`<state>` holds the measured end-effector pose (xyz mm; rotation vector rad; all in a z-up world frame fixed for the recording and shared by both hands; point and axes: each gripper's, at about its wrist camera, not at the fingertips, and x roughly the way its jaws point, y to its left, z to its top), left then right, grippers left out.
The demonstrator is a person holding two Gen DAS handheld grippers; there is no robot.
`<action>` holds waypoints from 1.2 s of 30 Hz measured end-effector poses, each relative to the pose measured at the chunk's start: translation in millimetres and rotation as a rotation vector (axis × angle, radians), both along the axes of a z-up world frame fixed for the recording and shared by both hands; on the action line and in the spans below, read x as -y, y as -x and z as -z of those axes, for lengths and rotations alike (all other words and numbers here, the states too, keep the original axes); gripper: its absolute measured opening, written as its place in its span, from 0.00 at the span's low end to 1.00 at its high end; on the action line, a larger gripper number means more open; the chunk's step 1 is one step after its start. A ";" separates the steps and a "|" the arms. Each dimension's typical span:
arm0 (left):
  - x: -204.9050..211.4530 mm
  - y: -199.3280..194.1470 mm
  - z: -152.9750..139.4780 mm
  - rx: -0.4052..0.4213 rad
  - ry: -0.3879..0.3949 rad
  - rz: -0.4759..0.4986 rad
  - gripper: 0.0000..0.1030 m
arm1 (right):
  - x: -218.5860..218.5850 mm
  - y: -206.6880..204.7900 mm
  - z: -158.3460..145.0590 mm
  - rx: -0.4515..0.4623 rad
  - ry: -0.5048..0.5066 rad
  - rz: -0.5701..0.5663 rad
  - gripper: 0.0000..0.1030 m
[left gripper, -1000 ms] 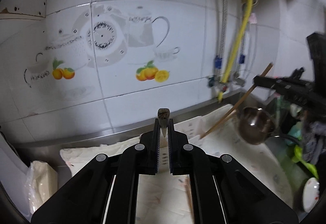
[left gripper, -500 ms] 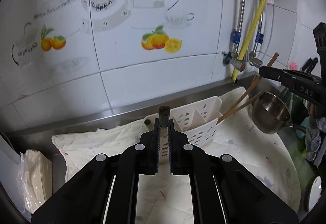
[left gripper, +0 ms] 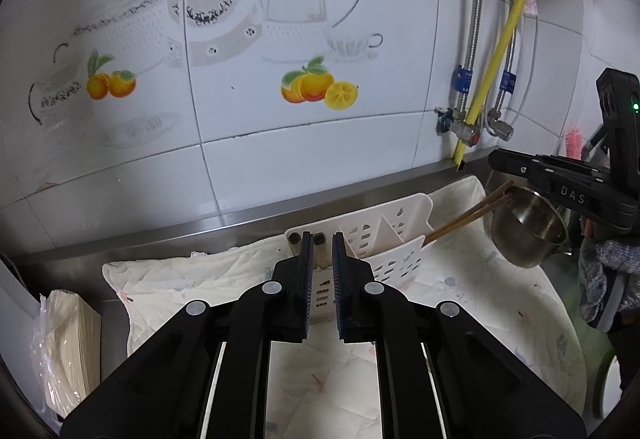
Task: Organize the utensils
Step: 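Open both grippers to drop the chopsticks into the holder and withdraw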
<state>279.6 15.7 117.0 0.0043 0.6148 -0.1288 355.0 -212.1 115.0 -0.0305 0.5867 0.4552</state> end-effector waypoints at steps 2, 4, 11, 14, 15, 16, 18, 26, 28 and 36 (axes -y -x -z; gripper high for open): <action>-1.0 5.3 -3.2 0.011 0.000 -0.007 0.19 | 2.4 5.5 -4.0 0.022 -0.003 0.003 0.16; -1.8 14.8 -7.9 0.030 0.009 -0.008 0.21 | 4.6 13.8 -8.6 0.047 0.004 0.011 0.20; 3.1 60.6 -6.9 0.072 0.017 -0.006 0.39 | 17.5 66.2 -11.7 0.110 -0.028 0.008 0.37; 4.9 82.9 4.4 0.068 0.022 0.001 0.44 | 19.2 90.9 2.3 0.101 -0.033 -0.004 0.43; 5.4 89.0 8.8 0.066 0.023 0.003 0.46 | 18.8 98.3 7.8 0.100 -0.026 -0.004 0.43; 5.7 96.1 15.0 0.063 0.021 -0.003 0.46 | 18.3 105.3 13.9 0.100 -0.018 -0.003 0.45; 5.5 107.0 25.2 0.055 0.028 -0.001 0.47 | 18.2 122.4 30.6 0.094 -0.003 -0.005 0.46; 3.3 145.6 73.7 0.003 0.037 -0.032 0.51 | 21.7 170.4 101.8 0.007 0.046 -0.016 0.47; 2.5 152.2 86.6 -0.020 0.048 -0.039 0.51 | 23.6 178.0 117.2 -0.020 0.058 -0.016 0.47; -4.6 170.8 121.8 -0.084 0.062 -0.077 0.54 | 40.2 200.4 174.6 -0.138 0.104 -0.011 0.35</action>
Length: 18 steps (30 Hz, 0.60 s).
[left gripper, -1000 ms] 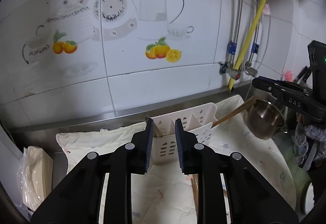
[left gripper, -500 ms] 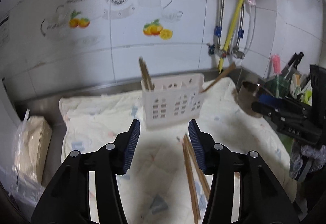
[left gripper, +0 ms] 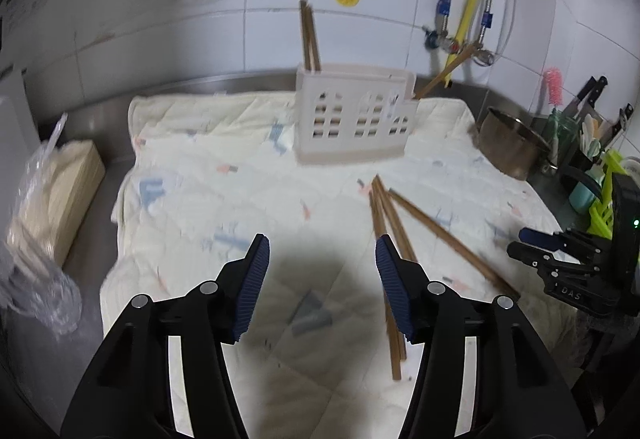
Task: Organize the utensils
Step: 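Close the right gripper on a chopstick while the left gripper grasps another chopstick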
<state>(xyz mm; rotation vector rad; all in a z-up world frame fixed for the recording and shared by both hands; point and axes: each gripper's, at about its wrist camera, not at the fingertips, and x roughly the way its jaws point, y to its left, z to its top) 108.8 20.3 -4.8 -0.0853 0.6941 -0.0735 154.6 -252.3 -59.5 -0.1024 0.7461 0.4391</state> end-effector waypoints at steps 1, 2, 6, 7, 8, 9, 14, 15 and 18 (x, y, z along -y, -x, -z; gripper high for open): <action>-1.6 2.1 4.2 -0.009 0.007 -0.004 0.54 | 1.6 0.1 3.7 -0.011 0.000 0.002 0.30; -2.1 3.4 7.0 -0.015 0.007 -0.007 0.54 | 3.9 0.1 10.0 -0.029 -0.001 0.006 0.29; -1.6 9.3 18.7 -0.040 -0.006 -0.011 0.54 | 6.9 0.7 22.1 -0.058 0.010 0.007 0.22; -1.8 11.0 21.5 -0.045 -0.006 -0.011 0.54 | 6.9 0.5 23.4 -0.060 0.013 0.006 0.21; -1.7 11.9 23.3 -0.049 -0.002 -0.010 0.54 | 6.4 0.2 24.8 -0.065 0.016 0.002 0.21; -1.7 12.1 24.9 -0.054 0.000 -0.010 0.54 | 5.6 -0.1 25.8 -0.068 0.020 -0.001 0.20; 0.5 14.9 33.7 -0.075 -0.001 -0.002 0.54 | 0.6 -1.7 32.9 -0.086 0.039 -0.017 0.17; 0.7 15.9 34.9 -0.077 0.000 0.000 0.54 | -0.1 -1.8 34.2 -0.089 0.042 -0.019 0.17; 0.6 18.4 36.3 -0.079 0.003 0.000 0.54 | -1.2 -2.6 37.4 -0.094 0.052 -0.023 0.15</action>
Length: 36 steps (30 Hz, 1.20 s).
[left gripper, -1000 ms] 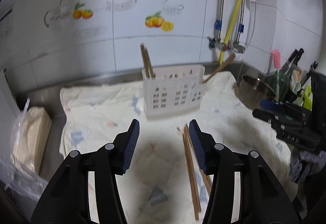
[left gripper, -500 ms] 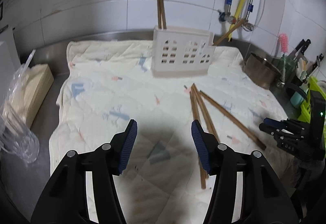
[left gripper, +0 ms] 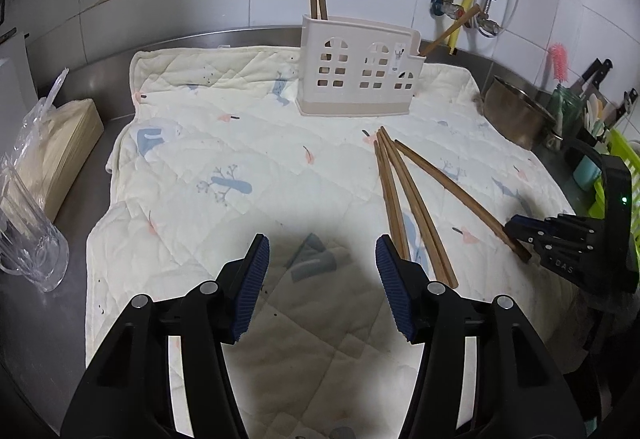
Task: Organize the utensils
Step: 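Close the right gripper on a chopstick while the left gripper grasps another chopstick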
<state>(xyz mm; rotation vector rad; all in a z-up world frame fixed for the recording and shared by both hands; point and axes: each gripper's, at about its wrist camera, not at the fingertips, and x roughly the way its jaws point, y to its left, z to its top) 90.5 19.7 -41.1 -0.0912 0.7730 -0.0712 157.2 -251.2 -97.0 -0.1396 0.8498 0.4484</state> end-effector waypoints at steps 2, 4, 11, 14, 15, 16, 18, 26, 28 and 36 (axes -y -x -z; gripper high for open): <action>-0.4 1.1 1.9 -0.006 0.006 0.000 0.54 | -0.2 -0.4 0.3 -0.002 0.000 -0.002 0.14; -0.2 1.9 4.2 -0.011 0.008 0.001 0.54 | -0.5 -0.5 1.1 -0.001 0.004 -0.004 0.13; 2.4 3.1 12.2 -0.034 0.014 0.008 0.54 | -5.3 3.2 1.6 0.004 0.027 -0.027 0.12; 3.4 3.6 15.0 -0.041 0.015 0.010 0.54 | -6.2 5.4 1.4 0.004 0.034 -0.035 0.12; 3.4 3.6 15.6 -0.043 0.017 0.010 0.54 | -6.8 6.3 1.7 0.004 0.036 -0.036 0.12; 3.8 3.9 16.3 -0.045 0.020 0.013 0.54 | -6.5 6.9 2.1 0.002 0.033 -0.038 0.12; 4.7 4.1 17.1 -0.047 0.019 0.016 0.54 | -6.3 7.4 2.5 0.003 0.032 -0.038 0.12; 4.5 3.6 21.6 -0.063 0.028 0.016 0.54 | 5.2 2.7 4.0 -0.050 -0.069 -0.017 0.09; 4.4 3.7 23.0 -0.066 0.028 0.014 0.54 | 8.7 1.4 3.2 -0.054 -0.091 -0.005 0.08; 5.7 4.5 24.5 -0.071 0.027 0.020 0.54 | 3.6 -1.2 1.8 -0.032 -0.042 -0.009 0.07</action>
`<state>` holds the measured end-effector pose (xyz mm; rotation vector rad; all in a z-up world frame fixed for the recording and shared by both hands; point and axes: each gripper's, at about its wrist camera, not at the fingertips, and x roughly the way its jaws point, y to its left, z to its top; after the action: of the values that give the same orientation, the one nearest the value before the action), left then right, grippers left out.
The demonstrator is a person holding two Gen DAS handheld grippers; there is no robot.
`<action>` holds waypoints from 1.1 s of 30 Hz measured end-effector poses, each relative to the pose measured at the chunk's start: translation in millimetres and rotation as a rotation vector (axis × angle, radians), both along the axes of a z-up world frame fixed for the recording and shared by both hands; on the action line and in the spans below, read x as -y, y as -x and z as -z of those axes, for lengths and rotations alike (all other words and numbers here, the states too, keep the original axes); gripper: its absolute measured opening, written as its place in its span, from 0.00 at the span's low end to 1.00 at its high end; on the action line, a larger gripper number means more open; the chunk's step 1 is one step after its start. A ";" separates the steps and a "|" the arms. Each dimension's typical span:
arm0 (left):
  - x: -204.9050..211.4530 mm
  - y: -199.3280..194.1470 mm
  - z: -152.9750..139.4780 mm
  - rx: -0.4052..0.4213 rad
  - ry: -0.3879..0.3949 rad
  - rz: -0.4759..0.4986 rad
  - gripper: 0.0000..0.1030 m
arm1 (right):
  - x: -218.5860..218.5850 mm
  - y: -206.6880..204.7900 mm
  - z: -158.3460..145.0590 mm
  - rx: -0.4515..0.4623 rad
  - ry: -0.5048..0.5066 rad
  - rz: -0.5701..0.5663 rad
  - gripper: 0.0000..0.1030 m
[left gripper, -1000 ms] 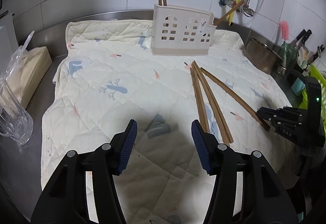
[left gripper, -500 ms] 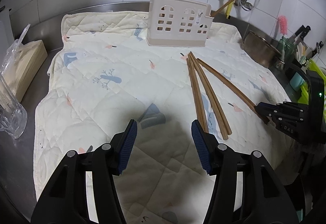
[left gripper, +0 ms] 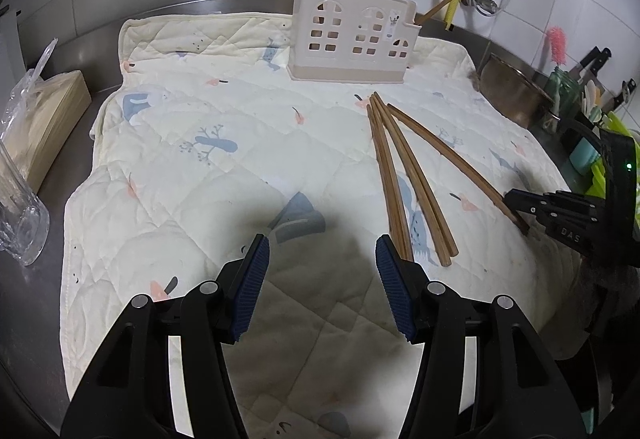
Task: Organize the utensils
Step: 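Close the right gripper on a chopstick while the left gripper grasps another chopstick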
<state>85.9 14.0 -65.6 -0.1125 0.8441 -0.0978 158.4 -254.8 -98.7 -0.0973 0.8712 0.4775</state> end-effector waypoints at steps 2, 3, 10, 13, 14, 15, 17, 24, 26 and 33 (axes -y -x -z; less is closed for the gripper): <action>-0.4 0.0 0.6 -0.003 0.004 0.001 0.54 | -1.1 -0.1 0.1 0.009 0.024 -0.006 0.07; -0.5 0.0 1.0 -0.004 0.007 0.001 0.54 | -1.7 0.0 0.4 0.008 0.031 -0.012 0.07; 6.6 -1.3 3.2 -0.011 0.021 0.023 0.54 | -11.2 7.6 6.4 0.044 0.111 -0.050 0.08; 11.4 -4.4 4.6 -0.012 0.040 0.043 0.53 | -7.2 7.3 7.1 0.036 0.087 -0.041 0.08; 14.0 -6.0 5.7 -0.013 0.047 0.053 0.53 | -5.6 7.6 7.0 0.032 0.079 -0.036 0.08; 16.1 -7.5 6.8 -0.015 0.048 0.058 0.53 | -4.7 7.9 7.0 0.030 0.073 -0.032 0.08; 22.2 -12.1 10.3 -0.024 0.062 0.073 0.44 | -3.7 9.1 6.8 0.032 0.067 -0.027 0.07; 36.4 -33.0 27.1 -0.081 0.099 0.079 0.21 | -0.7 12.6 7.5 0.029 0.042 -0.010 0.07; 39.5 -36.5 30.5 -0.088 0.098 0.075 0.21 | 0.6 12.5 7.9 0.028 0.032 -0.007 0.07; 40.7 -38.7 30.9 -0.085 0.067 0.058 0.19 | 2.1 13.3 8.7 0.027 0.013 -0.003 0.07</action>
<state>124.6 -26.6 -96.4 -0.1562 0.9296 -0.1765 145.1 -256.8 -107.4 -0.1165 0.8474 0.4724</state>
